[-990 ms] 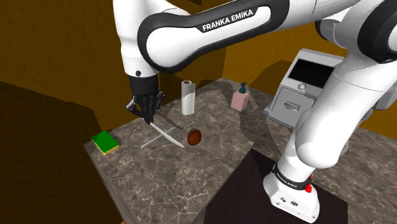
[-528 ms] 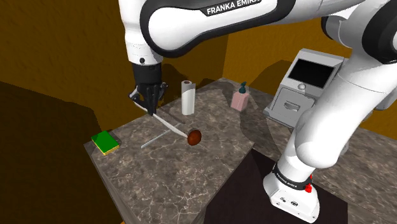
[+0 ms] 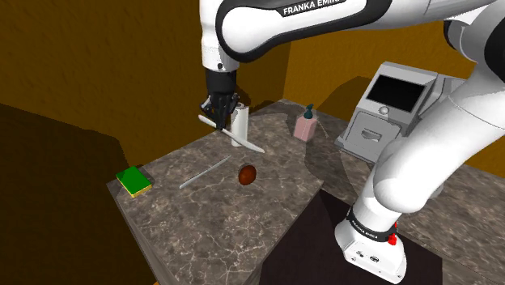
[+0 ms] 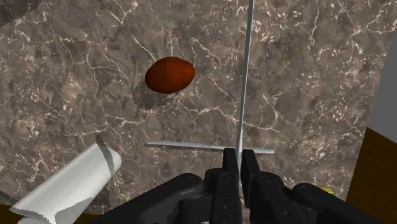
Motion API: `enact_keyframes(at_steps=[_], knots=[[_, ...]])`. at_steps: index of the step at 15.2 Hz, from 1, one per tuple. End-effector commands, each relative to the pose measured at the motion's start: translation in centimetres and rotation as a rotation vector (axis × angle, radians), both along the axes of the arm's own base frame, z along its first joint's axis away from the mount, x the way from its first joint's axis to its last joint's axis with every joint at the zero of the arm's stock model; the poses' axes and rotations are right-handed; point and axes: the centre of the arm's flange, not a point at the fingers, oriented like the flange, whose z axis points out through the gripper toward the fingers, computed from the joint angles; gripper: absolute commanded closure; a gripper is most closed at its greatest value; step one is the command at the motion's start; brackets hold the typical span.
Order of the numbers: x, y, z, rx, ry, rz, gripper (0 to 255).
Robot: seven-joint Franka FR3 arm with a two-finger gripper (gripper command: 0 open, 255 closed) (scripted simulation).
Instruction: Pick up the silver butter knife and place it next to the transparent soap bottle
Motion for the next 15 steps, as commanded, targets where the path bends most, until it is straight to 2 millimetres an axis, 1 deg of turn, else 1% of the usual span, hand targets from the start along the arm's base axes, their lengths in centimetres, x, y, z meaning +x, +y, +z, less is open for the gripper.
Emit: enact_keyframes(at_steps=[1,15], knots=[[0.0,-2.5,0.0,0.000,0.000,0.002,255],[0.5,-21.0,0.0,0.000,0.000,0.002,255]])
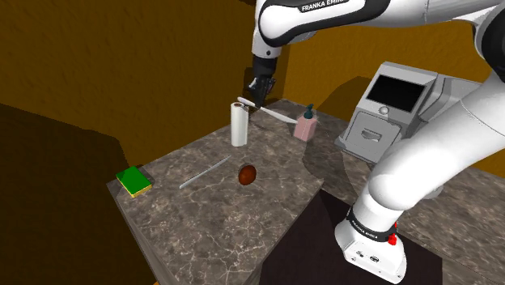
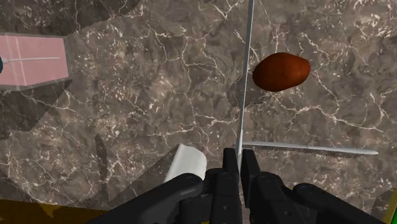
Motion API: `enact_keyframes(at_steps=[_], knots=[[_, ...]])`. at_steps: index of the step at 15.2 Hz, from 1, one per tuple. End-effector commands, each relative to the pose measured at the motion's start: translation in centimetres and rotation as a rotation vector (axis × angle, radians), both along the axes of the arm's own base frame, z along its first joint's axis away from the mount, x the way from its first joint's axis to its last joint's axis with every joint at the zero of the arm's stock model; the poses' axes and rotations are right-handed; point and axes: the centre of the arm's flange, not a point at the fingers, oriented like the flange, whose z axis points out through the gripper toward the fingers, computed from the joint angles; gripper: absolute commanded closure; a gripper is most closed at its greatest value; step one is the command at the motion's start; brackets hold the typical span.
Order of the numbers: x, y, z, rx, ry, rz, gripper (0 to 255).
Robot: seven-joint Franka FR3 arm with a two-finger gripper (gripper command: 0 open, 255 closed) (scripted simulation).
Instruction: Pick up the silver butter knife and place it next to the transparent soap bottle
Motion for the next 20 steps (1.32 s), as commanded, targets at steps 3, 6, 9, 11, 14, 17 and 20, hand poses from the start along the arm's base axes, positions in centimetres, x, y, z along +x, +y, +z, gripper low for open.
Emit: enact_keyframes(at_steps=[3,6,9,11,14,17,20], knots=[[0.0,-5.2,-0.2,0.000,0.000,0.002,255],[0.1,-9.2,-0.2,0.000,0.000,0.002,255],[0.2,-13.2,-0.2,0.000,0.000,0.002,255],[0.3,-15.8,-0.2,0.000,0.000,0.002,255],[0.4,-19.8,-0.2,0.000,0.000,0.002,255],[0.5,-23.7,-0.2,0.000,0.000,0.002,255],[0.7,-27.7,-0.2,0.000,0.000,0.002,255]])
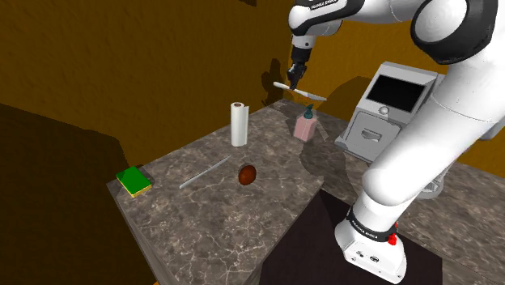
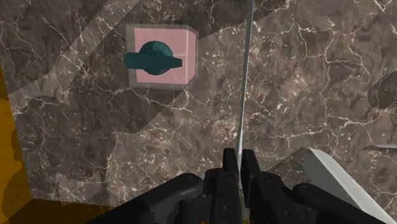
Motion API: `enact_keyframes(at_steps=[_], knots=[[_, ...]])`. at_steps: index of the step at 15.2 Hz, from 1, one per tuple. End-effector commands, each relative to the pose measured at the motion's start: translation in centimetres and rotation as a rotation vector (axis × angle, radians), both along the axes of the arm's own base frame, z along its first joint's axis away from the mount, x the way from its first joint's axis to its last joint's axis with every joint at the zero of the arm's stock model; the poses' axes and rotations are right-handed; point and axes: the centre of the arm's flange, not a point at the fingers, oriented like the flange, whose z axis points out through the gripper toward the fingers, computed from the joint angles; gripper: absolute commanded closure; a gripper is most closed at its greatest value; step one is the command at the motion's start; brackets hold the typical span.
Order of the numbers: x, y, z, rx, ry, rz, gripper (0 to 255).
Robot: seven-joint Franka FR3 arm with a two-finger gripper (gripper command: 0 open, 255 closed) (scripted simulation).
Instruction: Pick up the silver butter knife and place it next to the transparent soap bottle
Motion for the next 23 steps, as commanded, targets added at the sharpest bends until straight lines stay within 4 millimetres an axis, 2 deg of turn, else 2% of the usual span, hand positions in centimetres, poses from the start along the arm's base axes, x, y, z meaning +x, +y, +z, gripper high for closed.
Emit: enact_keyframes(at_steps=[1,15,23], knots=[[0.2,-2.7,0.1,-0.001,0.000,0.002,255],[0.7,-21.5,0.1,-0.001,0.000,0.002,255],[0.7,-21.5,-4.2,-0.001,0.000,0.002,255]])
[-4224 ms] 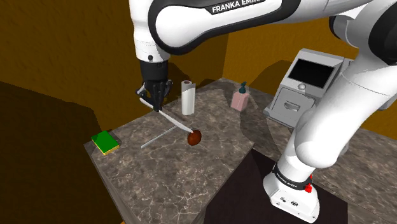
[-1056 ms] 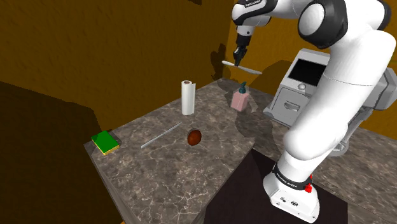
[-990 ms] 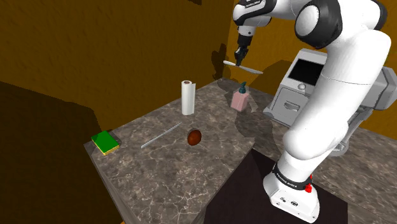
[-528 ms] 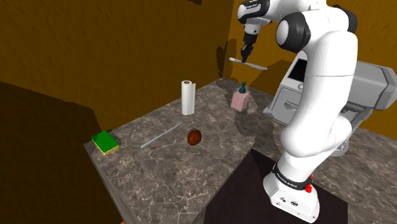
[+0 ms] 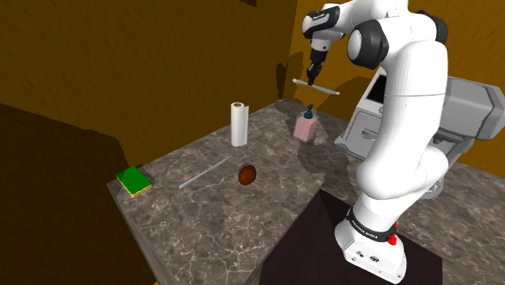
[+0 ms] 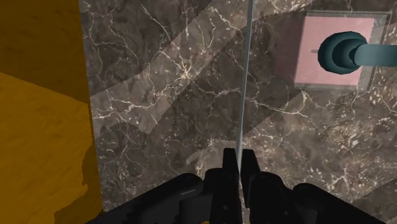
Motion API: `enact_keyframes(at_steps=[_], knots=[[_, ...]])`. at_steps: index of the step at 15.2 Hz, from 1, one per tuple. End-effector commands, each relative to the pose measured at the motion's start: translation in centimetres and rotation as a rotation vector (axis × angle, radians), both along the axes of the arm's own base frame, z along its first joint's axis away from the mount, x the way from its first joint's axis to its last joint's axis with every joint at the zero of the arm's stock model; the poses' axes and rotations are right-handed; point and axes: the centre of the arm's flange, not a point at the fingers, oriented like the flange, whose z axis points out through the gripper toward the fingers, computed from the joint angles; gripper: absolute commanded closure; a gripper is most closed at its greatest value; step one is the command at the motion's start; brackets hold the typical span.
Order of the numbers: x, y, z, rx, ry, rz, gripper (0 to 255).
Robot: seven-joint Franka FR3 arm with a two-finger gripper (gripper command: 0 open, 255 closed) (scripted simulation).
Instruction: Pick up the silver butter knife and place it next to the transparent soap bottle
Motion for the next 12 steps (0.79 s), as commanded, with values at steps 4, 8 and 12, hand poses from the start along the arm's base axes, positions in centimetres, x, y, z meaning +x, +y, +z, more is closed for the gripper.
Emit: enact_keyframes(at_steps=[4,8,12], knots=[[0.0,0.1,-2.8,0.000,0.000,0.000,255],[0.0,0.1,-4.9,0.000,0.000,0.000,255],[0.0,0.1,-7.0,0.000,0.000,0.000,255]])
